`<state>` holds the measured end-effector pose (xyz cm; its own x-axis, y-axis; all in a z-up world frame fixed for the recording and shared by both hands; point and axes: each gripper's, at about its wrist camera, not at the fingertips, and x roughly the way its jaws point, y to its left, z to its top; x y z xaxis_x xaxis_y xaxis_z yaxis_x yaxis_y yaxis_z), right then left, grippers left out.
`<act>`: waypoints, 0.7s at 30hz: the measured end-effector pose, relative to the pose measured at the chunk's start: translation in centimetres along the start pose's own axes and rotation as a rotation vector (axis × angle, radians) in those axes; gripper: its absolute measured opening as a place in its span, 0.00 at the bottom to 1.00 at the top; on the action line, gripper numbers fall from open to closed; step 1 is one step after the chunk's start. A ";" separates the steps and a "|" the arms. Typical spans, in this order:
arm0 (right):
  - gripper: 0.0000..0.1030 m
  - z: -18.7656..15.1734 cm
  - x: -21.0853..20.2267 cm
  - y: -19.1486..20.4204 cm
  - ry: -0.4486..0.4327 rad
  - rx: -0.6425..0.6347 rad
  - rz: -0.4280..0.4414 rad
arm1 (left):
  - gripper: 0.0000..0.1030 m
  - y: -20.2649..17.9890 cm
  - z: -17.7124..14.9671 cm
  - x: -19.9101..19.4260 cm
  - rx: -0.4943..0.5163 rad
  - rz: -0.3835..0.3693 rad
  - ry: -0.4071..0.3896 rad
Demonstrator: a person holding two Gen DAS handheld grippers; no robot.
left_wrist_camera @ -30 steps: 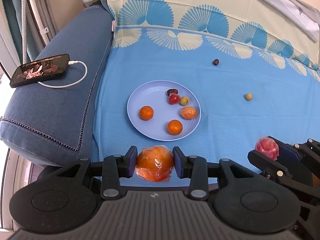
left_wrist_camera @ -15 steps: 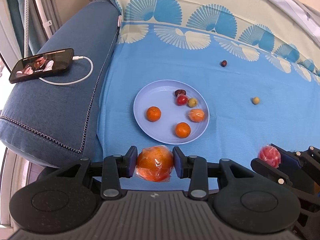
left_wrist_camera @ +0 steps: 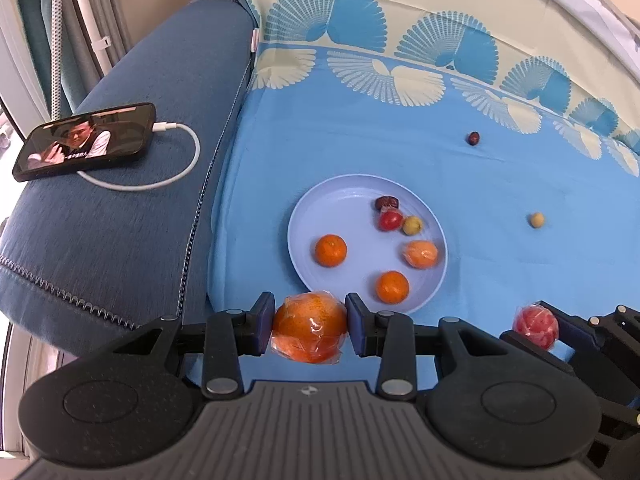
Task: Organize fruits
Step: 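Carry the wrapped orange and wrapped red fruit toward the plate with both tools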
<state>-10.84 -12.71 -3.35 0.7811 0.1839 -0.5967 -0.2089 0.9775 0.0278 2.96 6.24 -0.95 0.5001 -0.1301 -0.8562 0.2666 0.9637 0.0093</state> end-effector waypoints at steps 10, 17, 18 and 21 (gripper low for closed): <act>0.30 1.4 5.7 -1.4 0.036 0.014 0.008 | 0.41 -0.7 3.2 5.1 0.006 0.001 0.041; 0.30 1.5 10.4 -2.5 0.092 0.033 0.016 | 0.41 -1.8 5.1 9.5 0.037 -0.007 0.074; 0.30 1.5 11.1 -2.7 0.103 0.036 0.018 | 0.41 -2.0 5.3 10.2 0.044 -0.010 0.075; 0.30 1.5 13.0 -3.0 0.126 0.041 0.023 | 0.41 -2.4 5.9 12.3 0.054 -0.009 0.097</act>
<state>0.76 -13.08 -10.01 0.6956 0.1944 -0.6916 -0.1994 0.9771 0.0740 13.33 0.98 -8.47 0.4161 -0.1136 -0.9022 0.3162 0.9483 0.0265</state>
